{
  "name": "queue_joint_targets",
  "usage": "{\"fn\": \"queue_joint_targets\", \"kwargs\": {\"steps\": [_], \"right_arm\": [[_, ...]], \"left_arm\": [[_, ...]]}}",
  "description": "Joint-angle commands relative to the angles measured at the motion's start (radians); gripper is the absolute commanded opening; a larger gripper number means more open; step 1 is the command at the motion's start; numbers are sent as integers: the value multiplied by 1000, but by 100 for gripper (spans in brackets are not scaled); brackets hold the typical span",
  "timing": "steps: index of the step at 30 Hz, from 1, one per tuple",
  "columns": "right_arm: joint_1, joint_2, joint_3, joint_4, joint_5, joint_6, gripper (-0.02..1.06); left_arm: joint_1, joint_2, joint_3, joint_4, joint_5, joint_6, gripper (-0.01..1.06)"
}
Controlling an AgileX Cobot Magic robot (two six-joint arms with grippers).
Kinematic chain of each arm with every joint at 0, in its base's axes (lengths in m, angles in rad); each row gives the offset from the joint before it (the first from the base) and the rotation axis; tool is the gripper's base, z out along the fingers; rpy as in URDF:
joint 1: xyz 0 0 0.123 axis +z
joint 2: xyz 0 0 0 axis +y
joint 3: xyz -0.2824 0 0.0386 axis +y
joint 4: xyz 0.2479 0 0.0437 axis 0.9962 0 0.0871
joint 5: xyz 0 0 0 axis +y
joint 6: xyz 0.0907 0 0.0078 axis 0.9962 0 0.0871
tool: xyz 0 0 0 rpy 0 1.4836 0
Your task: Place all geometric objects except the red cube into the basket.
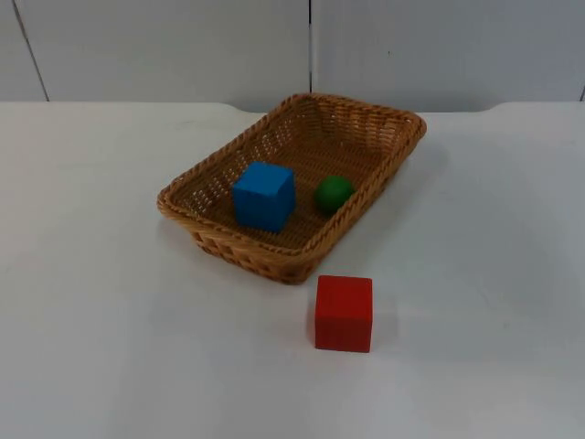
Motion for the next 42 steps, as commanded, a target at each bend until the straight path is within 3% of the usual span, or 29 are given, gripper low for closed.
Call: {"fn": "queue_joint_targets", "kwargs": {"steps": [1,9,12,21,25,42], "right_arm": [[6,-95,54,1,-10,-4,105],[6,-417,276,-2,40,-4,105],[6,-542,332,-2,125,7,105],[6,-745,350,-59,307,73,105],[6,-812,350,-163,396,169,105],[6,-854,420,-183,432,184,105]], "left_arm": [[3,-45,0,-8,21,-8,105],[3,-204,0,-6,137,-4,105],[3,-285,0,9,149,-2,105],[3,-411,0,55,165,-15,105],[3,-411,40,84,176,-46,105],[3,-411,108,192,238,-126,105]]}}
